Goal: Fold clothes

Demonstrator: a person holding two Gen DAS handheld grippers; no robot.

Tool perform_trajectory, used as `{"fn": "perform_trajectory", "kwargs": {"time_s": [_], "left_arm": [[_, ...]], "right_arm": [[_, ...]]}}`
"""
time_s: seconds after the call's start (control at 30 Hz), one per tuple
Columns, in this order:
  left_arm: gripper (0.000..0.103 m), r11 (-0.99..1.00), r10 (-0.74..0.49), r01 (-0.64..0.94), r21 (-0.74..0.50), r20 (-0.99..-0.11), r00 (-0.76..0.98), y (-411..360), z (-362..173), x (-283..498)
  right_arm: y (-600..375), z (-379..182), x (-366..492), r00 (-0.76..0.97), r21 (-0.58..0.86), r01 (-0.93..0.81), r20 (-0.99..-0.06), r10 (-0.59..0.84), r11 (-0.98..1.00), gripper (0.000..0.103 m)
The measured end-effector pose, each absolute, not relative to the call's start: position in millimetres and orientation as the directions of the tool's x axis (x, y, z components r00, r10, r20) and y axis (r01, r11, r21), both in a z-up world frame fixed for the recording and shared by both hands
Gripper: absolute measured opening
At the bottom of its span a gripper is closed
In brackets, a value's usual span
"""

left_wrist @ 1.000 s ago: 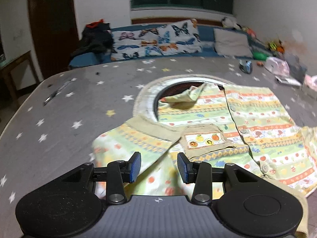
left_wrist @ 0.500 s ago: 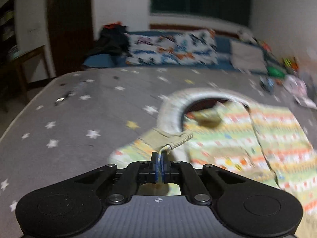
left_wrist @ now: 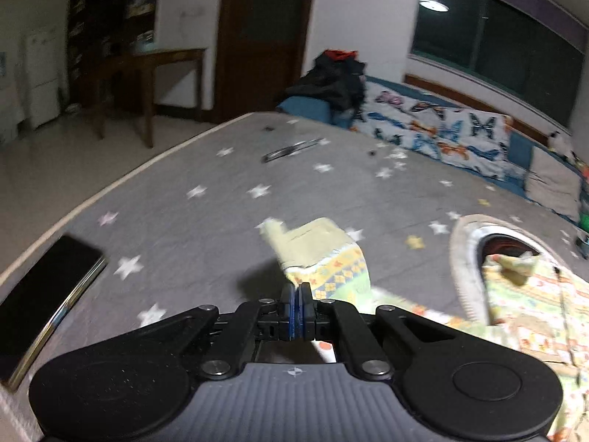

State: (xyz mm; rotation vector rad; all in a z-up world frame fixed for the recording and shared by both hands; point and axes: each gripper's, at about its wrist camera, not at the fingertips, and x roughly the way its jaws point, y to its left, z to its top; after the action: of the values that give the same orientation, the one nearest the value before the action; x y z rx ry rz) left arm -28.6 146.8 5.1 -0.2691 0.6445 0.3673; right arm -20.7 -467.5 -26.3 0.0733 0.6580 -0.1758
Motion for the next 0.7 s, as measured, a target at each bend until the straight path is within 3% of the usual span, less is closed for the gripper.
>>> {"fn": "perform_trajectory", "kwargs": {"time_s": [0.4, 0.53, 0.7], "left_arm": [[0.0, 0.851, 0.299, -0.506, -0.138, -0.665, 0.685, 163.2, -10.0, -50.4], [0.002, 0.891, 0.245, -0.434, -0.132, -0.665, 0.706, 148.4, 0.2, -51.7], [0.003, 0.961, 0.09, -0.241, -0.136, -0.668, 0.739, 100.1, 10.4, -48.9]], "right_arm": [[-462.4, -26.1, -0.1, 0.778, 0.011, 0.151, -0.618, -0.112, 0.989, 0.053], [-458.2, -20.4, -1.6, 0.766, 0.001, 0.143, -0.633, -0.11, 0.99, 0.054], [-439.4, -9.7, -18.8, 0.777, -0.015, 0.073, -0.626, -0.066, 0.997, 0.057]]}}
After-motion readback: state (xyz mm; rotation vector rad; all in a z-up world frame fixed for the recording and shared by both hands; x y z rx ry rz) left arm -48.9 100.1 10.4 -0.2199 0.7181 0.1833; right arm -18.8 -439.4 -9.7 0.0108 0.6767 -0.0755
